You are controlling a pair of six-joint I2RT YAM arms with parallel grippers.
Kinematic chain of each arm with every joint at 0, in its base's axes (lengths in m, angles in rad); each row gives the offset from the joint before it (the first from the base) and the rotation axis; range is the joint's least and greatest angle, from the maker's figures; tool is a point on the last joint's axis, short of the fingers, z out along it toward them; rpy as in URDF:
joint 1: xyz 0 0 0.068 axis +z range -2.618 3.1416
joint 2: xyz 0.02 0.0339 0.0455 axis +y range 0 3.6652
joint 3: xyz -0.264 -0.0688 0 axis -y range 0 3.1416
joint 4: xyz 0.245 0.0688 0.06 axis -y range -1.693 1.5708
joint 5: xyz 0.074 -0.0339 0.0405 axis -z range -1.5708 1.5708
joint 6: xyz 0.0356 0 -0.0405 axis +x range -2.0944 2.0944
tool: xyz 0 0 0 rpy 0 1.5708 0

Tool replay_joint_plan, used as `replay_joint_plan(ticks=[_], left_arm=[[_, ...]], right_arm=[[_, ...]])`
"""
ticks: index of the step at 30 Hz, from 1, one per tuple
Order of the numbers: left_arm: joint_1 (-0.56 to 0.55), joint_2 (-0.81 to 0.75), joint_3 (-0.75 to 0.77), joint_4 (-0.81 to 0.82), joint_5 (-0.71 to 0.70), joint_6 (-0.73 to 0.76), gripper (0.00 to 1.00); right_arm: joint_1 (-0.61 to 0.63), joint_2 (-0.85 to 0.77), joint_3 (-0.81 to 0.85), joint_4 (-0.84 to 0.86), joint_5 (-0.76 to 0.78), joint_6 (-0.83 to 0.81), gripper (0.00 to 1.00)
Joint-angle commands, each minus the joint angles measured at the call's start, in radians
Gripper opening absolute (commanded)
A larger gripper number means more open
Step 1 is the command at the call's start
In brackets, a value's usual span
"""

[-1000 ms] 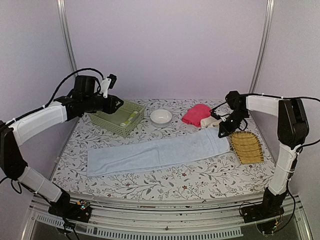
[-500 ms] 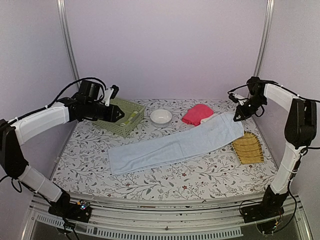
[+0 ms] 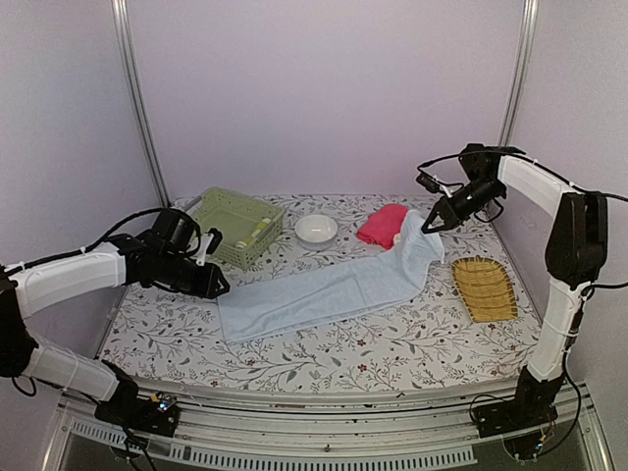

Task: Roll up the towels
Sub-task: Fold the towel at the center of the board.

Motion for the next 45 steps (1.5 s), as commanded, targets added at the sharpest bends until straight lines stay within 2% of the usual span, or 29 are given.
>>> replay_joint_plan(ticks=[1,7,11,16,20,27,32,45], left_arm=[[-0.012,-0.045,-0.06,-0.026,-0.053,-0.051,0.29],[-0.01,-0.038,-0.121,-0.012,-0.086,-0.12,0.28],[-0.009,-0.009,-0.132,0.008,-0.086,-0.161,0.28],[-0.009,0.036,-0.14,0.036,-0.056,-0.193,0.28],[-0.009,0.043,-0.173,0.107,-0.013,-0.217,0.28],[-0.01,0.048,-0.203,0.167,0.017,-0.261,0.27],[-0.011,0.058,-0.225,0.181,0.022,-0.283,0.26],[-0.01,0.062,-0.288,0.218,0.008,-0.341,0.22]], right_arm=[[0.081,0.07,0.053,-0.041,-0.152,0.006,0.03],[0.197,0.17,0.12,-0.087,-0.303,0.009,0.03],[0.294,0.233,0.189,-0.096,-0.338,0.039,0.03],[0.382,0.276,0.232,-0.021,-0.361,0.122,0.03],[0.436,0.306,0.232,0.068,-0.388,0.192,0.03],[0.522,0.372,0.261,0.3,-0.447,0.422,0.03],[0.578,0.407,0.285,0.494,-0.455,0.661,0.03],[0.676,0.549,0.361,0.787,-0.441,1.003,0.02]])
